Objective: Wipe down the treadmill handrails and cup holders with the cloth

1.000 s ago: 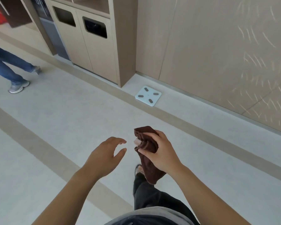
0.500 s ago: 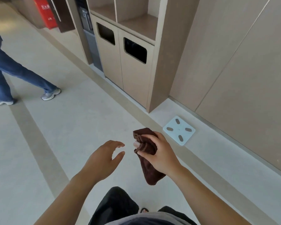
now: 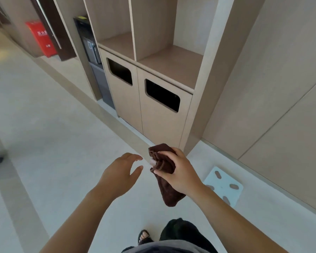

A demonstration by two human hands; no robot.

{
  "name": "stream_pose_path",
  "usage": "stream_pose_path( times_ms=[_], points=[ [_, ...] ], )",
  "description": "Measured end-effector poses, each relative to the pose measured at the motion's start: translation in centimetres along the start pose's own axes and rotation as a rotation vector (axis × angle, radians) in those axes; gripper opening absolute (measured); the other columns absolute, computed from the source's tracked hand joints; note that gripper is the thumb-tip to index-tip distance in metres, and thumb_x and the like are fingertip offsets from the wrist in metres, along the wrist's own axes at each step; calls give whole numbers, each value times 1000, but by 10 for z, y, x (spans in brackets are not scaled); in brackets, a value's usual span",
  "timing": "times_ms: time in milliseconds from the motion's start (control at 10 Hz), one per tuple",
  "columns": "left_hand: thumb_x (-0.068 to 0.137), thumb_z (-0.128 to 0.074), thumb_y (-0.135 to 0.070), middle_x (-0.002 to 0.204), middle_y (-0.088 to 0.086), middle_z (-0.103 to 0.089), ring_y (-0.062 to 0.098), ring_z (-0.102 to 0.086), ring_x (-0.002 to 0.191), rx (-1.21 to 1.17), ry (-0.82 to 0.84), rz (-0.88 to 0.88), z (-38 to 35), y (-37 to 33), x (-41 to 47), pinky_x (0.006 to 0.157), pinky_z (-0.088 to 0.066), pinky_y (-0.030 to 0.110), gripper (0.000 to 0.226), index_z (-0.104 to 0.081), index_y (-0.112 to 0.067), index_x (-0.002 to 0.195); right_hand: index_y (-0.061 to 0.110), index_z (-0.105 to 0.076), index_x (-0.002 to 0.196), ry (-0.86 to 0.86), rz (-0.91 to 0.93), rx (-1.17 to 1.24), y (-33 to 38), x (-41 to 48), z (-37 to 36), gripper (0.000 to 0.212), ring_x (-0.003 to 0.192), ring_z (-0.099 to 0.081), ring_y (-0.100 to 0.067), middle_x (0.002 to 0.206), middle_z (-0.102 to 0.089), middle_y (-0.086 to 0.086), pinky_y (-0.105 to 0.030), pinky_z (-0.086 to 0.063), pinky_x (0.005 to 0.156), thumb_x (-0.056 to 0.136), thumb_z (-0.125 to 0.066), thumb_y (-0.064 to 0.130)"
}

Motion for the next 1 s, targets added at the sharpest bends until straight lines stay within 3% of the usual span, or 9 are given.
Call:
stream_pose_path(
  times_ms=[200, 300, 500, 700, 1000],
  points=[
    [92, -44, -40, 129, -11, -53, 8, -51, 113, 16, 75, -78, 26, 17, 122, 94, -42, 23, 34, -50, -30, 124, 32, -52, 125, -55, -69, 10, -20, 114, 15, 55, 120, -47, -11, 134, -42, 10, -21, -36, 104, 76, -72, 44],
    [91, -45, -40, 129, -10, -53, 9, -52, 113, 34, 63, -105, 40, 30, 200, 95, -44, 27, 34, -50, -30, 123, 32, -53, 124, -87, -97, 6, -42, 182, 24, 54, 120, -47, -13, 133, -42, 8, -27, -38, 106, 76, -73, 44],
    [91, -47, -38, 127, -8, -55, 10, -53, 109, 47, 69, -143, 71, 35, 346, 92, -45, 28, 32, -51, -30, 122, 33, -56, 119, -172, -86, 12, -65, 320, 62, 50, 115, -48, -9, 128, -44, 9, -9, -31, 94, 74, -75, 39],
    [91, -47, -35, 125, -6, -56, 10, -56, 104, 11, 11, -192, 117, 28, 463, 83, -40, 22, 32, -53, -27, 122, 33, -59, 116, -296, -104, 59, -65, 439, 125, 47, 112, -51, -9, 125, -49, 6, -17, -35, 89, 72, -77, 36],
    [89, -50, -28, 124, -3, -58, 15, -57, 106, 5, 32, -314, 161, 20, 575, 92, -46, 33, 33, -54, -25, 122, 28, -54, 126, -387, -252, -114, -73, 552, 166, 65, 137, -30, -21, 149, -31, -6, -31, -28, 108, 68, -77, 47]
  ],
)
Point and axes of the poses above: each hand's wrist, its own x-axis towards the middle knuckle, its own z-axis out of the back of the hand, y = z × x, the point moved 5 cm from there along x, towards the middle knuckle
